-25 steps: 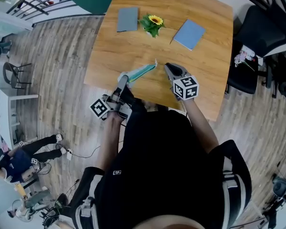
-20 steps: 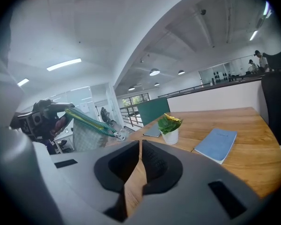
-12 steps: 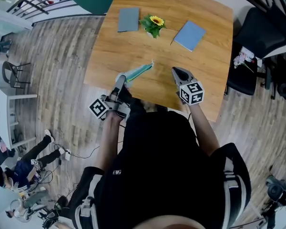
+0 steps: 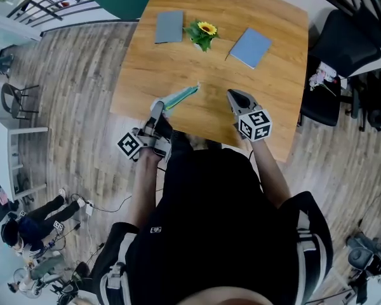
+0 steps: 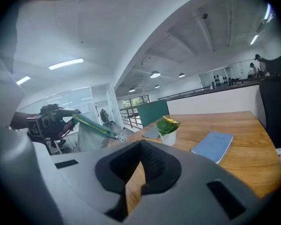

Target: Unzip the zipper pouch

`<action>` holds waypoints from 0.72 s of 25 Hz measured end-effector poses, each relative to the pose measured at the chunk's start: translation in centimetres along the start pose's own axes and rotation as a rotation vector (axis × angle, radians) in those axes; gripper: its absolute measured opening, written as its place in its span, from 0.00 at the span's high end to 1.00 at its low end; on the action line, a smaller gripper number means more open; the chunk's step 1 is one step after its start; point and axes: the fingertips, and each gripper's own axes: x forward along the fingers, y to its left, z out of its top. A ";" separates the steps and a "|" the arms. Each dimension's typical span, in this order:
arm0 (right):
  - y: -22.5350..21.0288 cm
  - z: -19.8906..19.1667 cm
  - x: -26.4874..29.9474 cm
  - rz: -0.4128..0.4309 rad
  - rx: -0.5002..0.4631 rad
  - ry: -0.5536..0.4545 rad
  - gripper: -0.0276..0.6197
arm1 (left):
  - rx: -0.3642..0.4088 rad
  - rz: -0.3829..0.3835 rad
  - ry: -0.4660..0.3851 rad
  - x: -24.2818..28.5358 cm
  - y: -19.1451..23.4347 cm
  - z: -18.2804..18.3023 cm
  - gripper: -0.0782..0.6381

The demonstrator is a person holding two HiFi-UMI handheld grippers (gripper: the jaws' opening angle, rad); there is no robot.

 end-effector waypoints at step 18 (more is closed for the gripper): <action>-0.1 -0.1 -0.3 0.002 0.006 -0.006 0.95 | -0.010 0.012 -0.023 -0.4 0.5 0.2 0.88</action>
